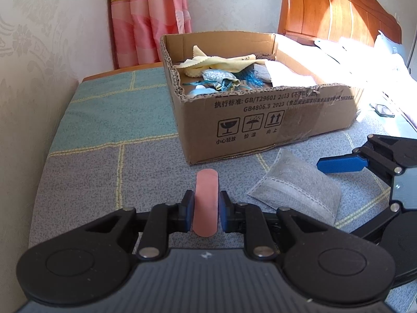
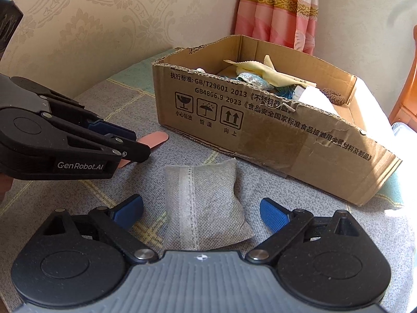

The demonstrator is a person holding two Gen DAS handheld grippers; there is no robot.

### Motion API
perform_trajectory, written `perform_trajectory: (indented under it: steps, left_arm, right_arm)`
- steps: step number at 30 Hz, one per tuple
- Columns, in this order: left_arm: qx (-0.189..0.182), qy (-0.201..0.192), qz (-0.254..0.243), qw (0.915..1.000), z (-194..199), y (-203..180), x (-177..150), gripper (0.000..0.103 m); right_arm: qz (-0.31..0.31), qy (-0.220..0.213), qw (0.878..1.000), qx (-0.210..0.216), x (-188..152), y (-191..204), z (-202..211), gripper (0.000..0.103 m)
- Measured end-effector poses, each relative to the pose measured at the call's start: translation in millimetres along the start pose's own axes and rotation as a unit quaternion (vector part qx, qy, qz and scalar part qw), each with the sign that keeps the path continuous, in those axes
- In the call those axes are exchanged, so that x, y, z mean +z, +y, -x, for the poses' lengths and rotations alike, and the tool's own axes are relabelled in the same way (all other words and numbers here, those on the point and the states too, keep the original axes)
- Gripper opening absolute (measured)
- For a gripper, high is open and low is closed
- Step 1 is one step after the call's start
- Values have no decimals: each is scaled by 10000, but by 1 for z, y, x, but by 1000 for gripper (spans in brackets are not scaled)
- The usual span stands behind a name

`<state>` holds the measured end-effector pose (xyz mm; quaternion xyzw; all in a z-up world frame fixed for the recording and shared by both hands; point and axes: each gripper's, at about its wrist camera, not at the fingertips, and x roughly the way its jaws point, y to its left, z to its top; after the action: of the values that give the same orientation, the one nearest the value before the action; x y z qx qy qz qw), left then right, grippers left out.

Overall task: Organize soft objects
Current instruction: 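Close the right gripper on the grey fabric pouch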

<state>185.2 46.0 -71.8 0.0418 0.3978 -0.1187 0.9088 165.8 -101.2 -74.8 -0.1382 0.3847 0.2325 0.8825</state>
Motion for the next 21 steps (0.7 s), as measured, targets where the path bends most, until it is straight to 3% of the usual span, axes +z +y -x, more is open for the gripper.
perform_trajectory:
  steps: [7,9,15,21]
  left_arm:
    - [-15,5,16,10000,0,1,0,20]
    - [-14,11,10,10000,0,0,0,18]
    - [-87,50,2,9999,2,1,0,17]
    - [-179,30,-80,9998,13,-2,1,17]
  right_arm:
    - [11,-25,10000,39,8,2,1,70]
    - [-5,-21,10000,-31,9,2,4,55]
    - [-73,-24,9999,-89,9,0,15,42]
    - [-74,-110,9999,-51,8,-2,33,39]
